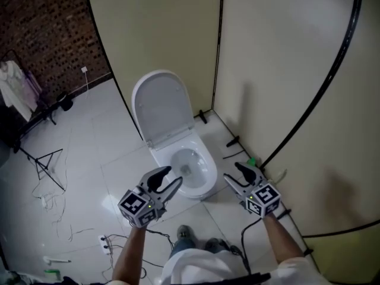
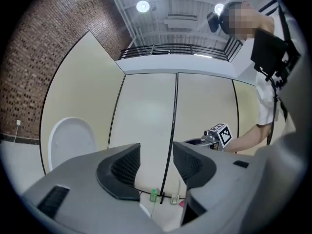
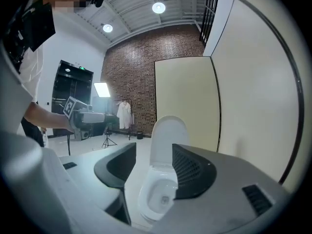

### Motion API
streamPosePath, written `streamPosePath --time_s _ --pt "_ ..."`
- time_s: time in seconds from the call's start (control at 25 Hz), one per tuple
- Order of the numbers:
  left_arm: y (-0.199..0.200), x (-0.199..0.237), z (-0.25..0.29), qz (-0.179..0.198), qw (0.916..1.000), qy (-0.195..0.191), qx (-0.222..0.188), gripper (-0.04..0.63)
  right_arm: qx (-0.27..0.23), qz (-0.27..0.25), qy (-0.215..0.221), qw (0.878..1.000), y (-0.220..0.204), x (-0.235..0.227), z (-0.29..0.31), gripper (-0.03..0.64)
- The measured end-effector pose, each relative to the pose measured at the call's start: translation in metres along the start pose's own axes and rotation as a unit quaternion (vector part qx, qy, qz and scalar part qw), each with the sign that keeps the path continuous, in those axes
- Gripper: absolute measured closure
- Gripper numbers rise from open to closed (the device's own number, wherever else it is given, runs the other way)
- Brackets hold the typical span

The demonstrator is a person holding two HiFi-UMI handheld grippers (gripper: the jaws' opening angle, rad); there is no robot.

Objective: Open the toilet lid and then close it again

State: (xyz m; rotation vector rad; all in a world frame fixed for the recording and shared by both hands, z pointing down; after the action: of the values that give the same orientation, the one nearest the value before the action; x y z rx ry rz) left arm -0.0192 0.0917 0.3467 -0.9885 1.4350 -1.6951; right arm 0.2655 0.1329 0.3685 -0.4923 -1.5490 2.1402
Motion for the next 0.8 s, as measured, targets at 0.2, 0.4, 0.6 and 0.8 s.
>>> streamPosePath --time_s 0.2,0.4,0.6,0.8 --pt "0.002 -0.029 -0.001 0.001 1.0 -0.001 0.007 0.393 0.004 -0.005 0.021 1.0 -0.003 0.007 -0.01 0.385" --pt "0.002 -0.044 -0.002 0.024 0.999 0.004 0.037 0.397 -0.004 -0.013 0.028 1.0 -0.002 0.014 -0.017 0.385" --pt "0.0 -0.055 -0.009 0.014 0.9998 0.007 0.012 0.396 -0.014 -0.009 0.032 0.999 -0.007 0.025 -0.026 0.385" --pt "0.004 -0.04 -0.018 0.006 0.9999 0.009 0.001 0.396 -0.023 -0.009 0.014 1.0 0.001 0.034 -0.027 0.385"
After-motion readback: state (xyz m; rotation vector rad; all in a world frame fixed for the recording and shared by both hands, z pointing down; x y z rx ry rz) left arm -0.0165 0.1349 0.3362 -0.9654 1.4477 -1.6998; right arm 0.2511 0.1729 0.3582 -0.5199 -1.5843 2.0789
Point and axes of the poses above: the fingertips, and each gripper's own axes: z forward along the fingers, x to its left, y out of its top, the point moved 8 cm from there along -z, backward along the fingers, and after that the axes turned 4 degrees about x, right-handed, at the moved point
